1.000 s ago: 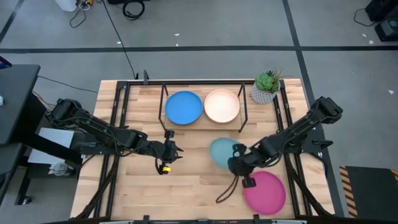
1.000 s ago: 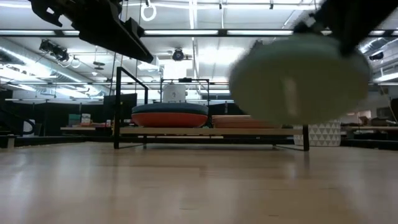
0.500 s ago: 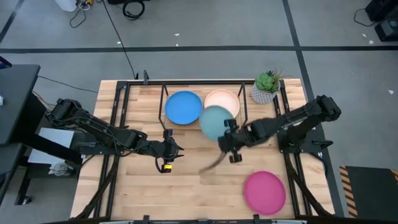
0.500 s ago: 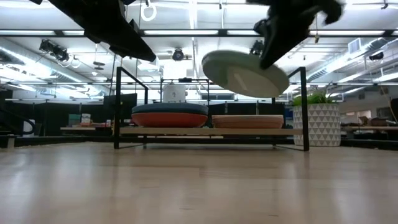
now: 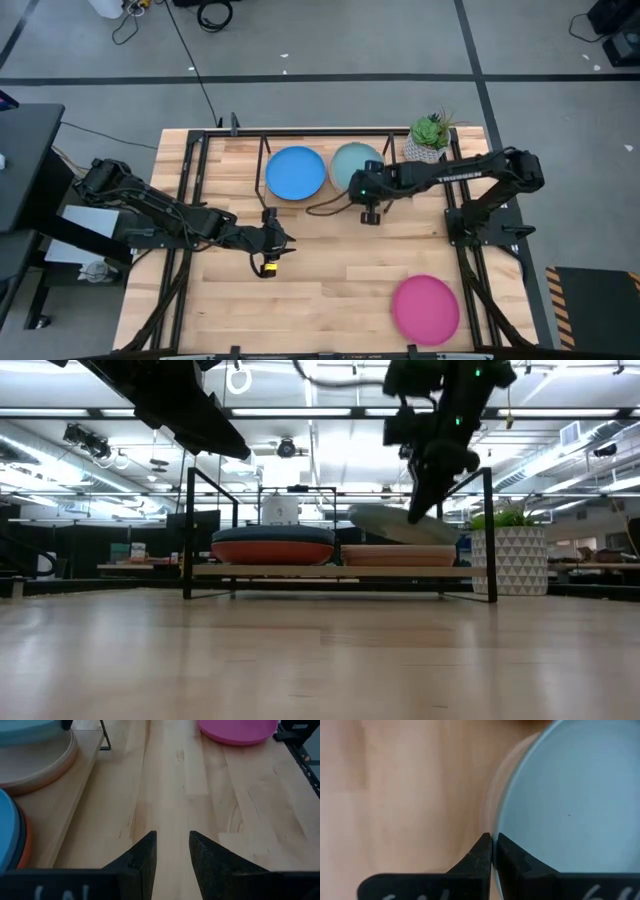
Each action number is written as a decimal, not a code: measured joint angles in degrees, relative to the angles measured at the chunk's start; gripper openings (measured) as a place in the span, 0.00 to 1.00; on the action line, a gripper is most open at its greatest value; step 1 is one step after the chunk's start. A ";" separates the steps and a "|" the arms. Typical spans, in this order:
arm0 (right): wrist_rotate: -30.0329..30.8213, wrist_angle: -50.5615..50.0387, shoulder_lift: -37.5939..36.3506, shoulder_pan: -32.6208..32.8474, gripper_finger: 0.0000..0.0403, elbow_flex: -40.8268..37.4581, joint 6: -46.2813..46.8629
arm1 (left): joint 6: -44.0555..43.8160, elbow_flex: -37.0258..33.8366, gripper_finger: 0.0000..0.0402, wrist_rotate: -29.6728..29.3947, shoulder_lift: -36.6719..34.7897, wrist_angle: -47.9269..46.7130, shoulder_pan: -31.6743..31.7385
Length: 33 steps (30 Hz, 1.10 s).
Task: Place and stack plates onto a shelf
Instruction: Stack the light blue plate on top of the light orange plate on the shelf, then stack the pink plate on top of the blue plate on the shelf
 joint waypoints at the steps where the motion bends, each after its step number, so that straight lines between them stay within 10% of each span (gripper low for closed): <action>1: -0.03 0.65 0.00 -0.72 0.06 -0.73 -0.40 | 0.00 0.00 0.31 0.00 0.00 0.02 0.00; 21: -5.93 1.73 0.00 -2.41 0.27 0.44 0.38 | 0.83 0.00 0.31 -0.02 0.00 -0.17 0.13; 33: -12.14 -3.56 -0.04 15.94 0.30 1.99 6.38 | 0.81 0.00 0.31 -0.02 0.00 -3.57 0.13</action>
